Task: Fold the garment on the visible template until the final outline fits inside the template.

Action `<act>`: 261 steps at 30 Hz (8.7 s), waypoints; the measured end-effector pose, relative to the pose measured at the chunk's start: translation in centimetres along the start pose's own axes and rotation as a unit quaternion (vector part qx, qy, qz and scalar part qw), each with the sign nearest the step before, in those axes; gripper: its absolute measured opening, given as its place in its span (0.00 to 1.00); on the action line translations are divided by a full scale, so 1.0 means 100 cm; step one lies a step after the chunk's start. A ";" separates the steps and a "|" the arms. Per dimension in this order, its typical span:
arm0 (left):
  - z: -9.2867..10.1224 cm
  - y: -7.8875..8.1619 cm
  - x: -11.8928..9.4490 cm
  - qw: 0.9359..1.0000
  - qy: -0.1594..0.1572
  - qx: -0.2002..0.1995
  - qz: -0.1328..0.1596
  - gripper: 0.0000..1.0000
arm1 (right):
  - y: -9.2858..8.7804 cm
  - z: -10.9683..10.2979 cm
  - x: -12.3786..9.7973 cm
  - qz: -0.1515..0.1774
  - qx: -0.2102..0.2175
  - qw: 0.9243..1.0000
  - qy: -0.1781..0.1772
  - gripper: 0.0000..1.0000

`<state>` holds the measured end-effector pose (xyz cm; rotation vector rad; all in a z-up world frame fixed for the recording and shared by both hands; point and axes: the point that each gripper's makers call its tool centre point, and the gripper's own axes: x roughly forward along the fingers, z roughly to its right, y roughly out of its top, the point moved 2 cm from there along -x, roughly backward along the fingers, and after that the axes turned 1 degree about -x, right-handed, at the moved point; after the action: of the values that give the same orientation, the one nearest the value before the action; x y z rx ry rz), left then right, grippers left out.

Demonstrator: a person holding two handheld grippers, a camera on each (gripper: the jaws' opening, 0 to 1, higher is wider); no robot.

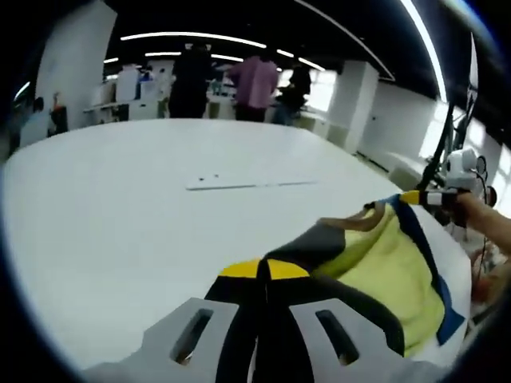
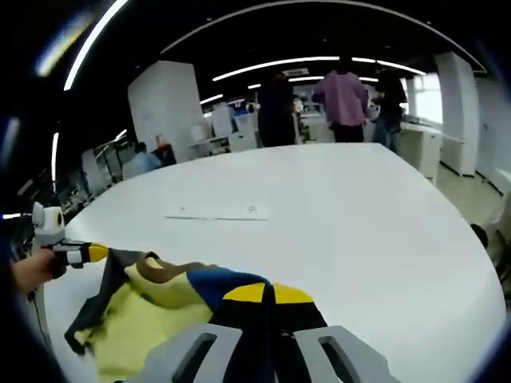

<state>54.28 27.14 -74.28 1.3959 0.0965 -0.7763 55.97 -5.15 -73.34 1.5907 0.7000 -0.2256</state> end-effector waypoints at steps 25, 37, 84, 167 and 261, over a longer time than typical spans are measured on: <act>-0.026 -0.025 0.028 0.998 0.035 0.020 -0.049 0.00 | -0.032 0.011 0.036 -0.055 -0.001 0.998 -0.008 0.00; -0.023 -0.013 0.001 0.999 0.028 0.018 -0.031 0.24 | -0.014 -0.010 0.018 -0.038 -0.018 0.998 0.045 0.34; 0.034 -0.098 -0.166 0.999 0.034 0.010 -0.020 0.46 | -0.094 -0.127 -0.160 -0.096 -0.149 0.955 0.237 0.70; 0.016 -0.108 -0.222 0.990 0.122 -0.076 -0.011 0.00 | -0.061 -0.073 -0.195 -0.036 -0.110 0.980 0.162 0.00; -0.067 -0.073 -0.227 0.989 0.145 -0.029 0.008 0.37 | -0.070 0.114 -0.176 -0.030 0.099 0.994 -0.029 0.57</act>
<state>35.74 43.19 -70.58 1.4450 0.3314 -0.5493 41.04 -21.40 -71.70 1.7448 0.6973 -0.3946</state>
